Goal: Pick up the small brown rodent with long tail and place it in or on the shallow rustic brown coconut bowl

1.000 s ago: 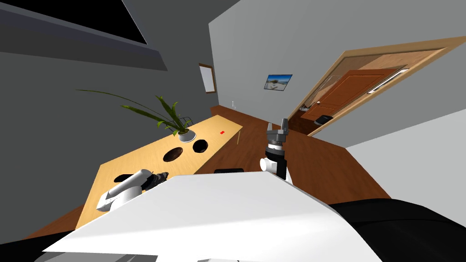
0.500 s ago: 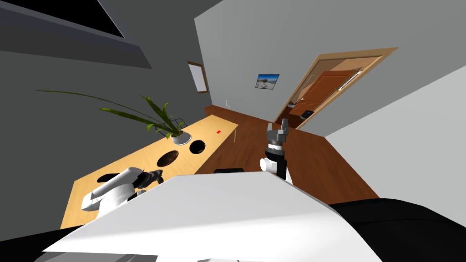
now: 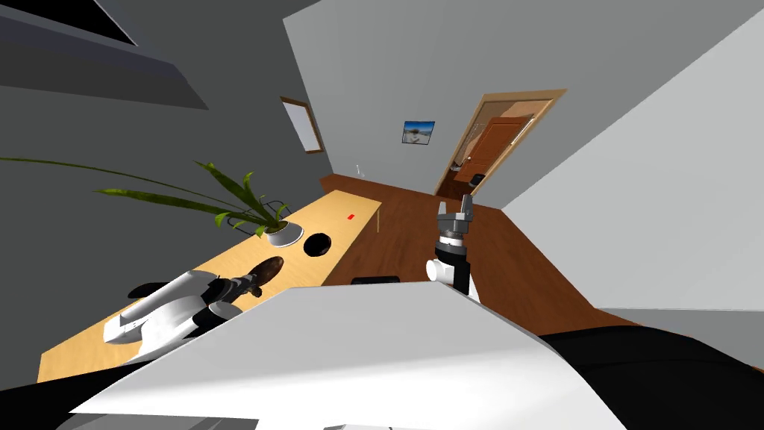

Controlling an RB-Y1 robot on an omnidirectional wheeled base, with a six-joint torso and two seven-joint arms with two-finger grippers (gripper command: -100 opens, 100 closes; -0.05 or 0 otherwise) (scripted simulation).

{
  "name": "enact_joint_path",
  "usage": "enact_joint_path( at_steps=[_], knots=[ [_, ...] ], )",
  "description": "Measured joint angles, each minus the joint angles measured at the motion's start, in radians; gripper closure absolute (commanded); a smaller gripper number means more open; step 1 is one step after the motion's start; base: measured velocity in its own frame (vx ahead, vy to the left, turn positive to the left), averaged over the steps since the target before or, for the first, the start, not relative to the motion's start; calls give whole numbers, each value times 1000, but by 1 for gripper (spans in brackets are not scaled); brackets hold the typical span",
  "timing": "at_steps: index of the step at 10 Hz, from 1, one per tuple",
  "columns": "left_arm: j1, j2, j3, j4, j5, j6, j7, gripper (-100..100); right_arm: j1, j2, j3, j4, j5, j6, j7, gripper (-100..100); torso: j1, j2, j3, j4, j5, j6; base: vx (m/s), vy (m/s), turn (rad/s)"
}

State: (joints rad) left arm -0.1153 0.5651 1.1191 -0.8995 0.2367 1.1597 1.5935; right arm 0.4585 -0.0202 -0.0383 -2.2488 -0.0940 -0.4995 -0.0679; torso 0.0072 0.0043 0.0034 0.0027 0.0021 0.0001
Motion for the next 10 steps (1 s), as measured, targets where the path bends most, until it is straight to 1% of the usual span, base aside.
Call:
enact_joint_path(
  at_steps=[1, 4, 6, 7, 8, 10],
  knots=[
    [-1, 6, 8, -4, -5, 14, 19, 100, 0, 0, 0, 0, 0, 0, 0, 0, -1, 0, 0, 0, 0, -1, -42, 58, -192],
    [-3, 35, 15, 23, -22, 34, 75, 100, 0, 0, 0, 0, 0, 0, 0, 0, -2, -2, -2, -1, 0, -1, -36, 63, -203],
    [0, 54, 13, 41, -35, 42, 118, 100, 0, 0, 0, 0, 0, 0, 0, 0, -2, -3, -2, -2, 0, -1, -32, 60, -214],
    [0, 68, 11, 60, -42, 44, 140, 100, 0, 0, 0, 0, 0, 0, 0, 0, -2, -4, -3, -2, 0, -1, -33, 63, -227],
    [5, 72, 8, 58, -50, 52, 165, 100, 0, 0, 0, 0, 0, 0, 0, 0, -2, -4, -3, -2, 0, -1, -42, 65, -234],
    [9, 96, 3, 91, -62, 53, 206, 100, 0, 0, 0, 0, 0, 0, 0, 0, -1, -4, -3, -3, 0, -2, -42, 61, -195]
  ],
)
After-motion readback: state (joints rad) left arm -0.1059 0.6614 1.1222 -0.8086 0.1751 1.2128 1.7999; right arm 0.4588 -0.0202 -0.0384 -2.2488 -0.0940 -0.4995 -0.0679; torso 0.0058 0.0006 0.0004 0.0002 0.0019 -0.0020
